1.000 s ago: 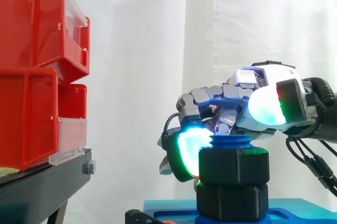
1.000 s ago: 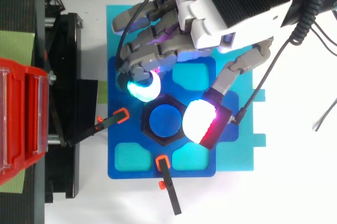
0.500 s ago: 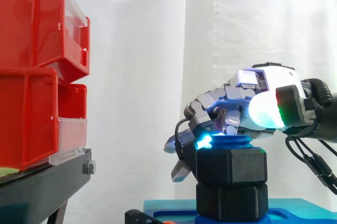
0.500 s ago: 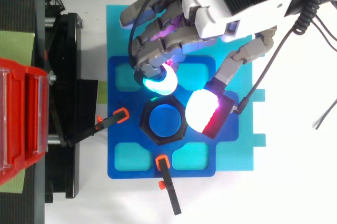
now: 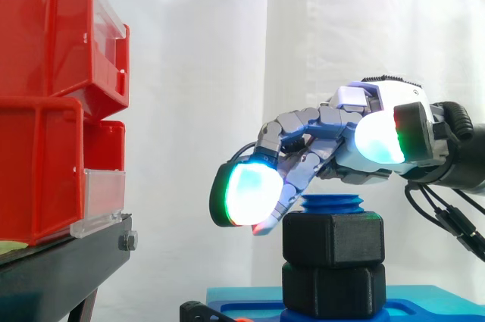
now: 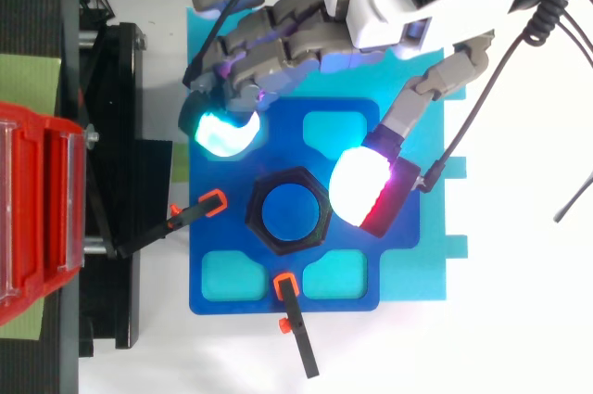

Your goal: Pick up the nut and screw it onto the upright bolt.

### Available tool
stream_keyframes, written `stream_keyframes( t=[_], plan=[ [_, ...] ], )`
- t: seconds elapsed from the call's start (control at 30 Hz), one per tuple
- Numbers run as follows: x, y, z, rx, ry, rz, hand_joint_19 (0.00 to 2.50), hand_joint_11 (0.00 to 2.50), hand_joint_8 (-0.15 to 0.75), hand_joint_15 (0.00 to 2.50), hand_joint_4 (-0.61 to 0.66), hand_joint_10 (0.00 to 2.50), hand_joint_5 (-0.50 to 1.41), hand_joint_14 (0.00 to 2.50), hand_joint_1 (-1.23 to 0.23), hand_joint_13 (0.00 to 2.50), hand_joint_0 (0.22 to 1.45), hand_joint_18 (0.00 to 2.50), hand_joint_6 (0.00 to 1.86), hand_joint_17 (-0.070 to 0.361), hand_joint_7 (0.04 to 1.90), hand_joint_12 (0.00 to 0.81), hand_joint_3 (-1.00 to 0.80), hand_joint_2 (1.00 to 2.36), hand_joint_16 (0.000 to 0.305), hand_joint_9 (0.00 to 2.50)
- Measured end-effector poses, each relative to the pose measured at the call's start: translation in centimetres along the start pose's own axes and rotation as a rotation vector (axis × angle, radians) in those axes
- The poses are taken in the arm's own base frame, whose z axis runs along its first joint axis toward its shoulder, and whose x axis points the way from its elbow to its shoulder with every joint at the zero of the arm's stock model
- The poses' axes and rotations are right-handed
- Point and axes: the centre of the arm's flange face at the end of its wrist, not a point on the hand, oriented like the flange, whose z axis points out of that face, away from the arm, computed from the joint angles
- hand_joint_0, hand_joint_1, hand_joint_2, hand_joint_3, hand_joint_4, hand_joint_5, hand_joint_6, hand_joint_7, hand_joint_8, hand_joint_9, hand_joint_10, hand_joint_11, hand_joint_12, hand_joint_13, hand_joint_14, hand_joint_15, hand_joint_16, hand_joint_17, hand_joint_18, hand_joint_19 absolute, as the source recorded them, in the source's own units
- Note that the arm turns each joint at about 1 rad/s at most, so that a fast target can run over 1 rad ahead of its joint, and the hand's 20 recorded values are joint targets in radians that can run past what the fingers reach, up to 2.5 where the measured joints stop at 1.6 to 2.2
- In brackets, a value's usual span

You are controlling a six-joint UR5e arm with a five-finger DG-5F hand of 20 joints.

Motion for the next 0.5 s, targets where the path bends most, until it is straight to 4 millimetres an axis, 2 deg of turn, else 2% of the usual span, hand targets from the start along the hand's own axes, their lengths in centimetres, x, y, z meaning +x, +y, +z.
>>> stream_keyframes(
  t=[0.3,0.5],
  plan=[
    [0.7,0.7,0.6,-0.006,0.009,0.006,0.00,0.00,0.189,0.00,0.17,0.00,-0.16,0.00,-0.17,0.27,0.46,0.00,0.50,0.067,0.68,0.268,-0.50,1.00,0.030,0.49],
    [1.5,1.7,1.3,-0.010,0.032,0.021,0.00,0.00,0.205,0.00,0.21,0.00,-0.12,0.00,-0.16,0.27,0.46,0.00,0.50,0.067,0.84,0.273,-0.50,1.00,0.030,0.49]
  ],
)
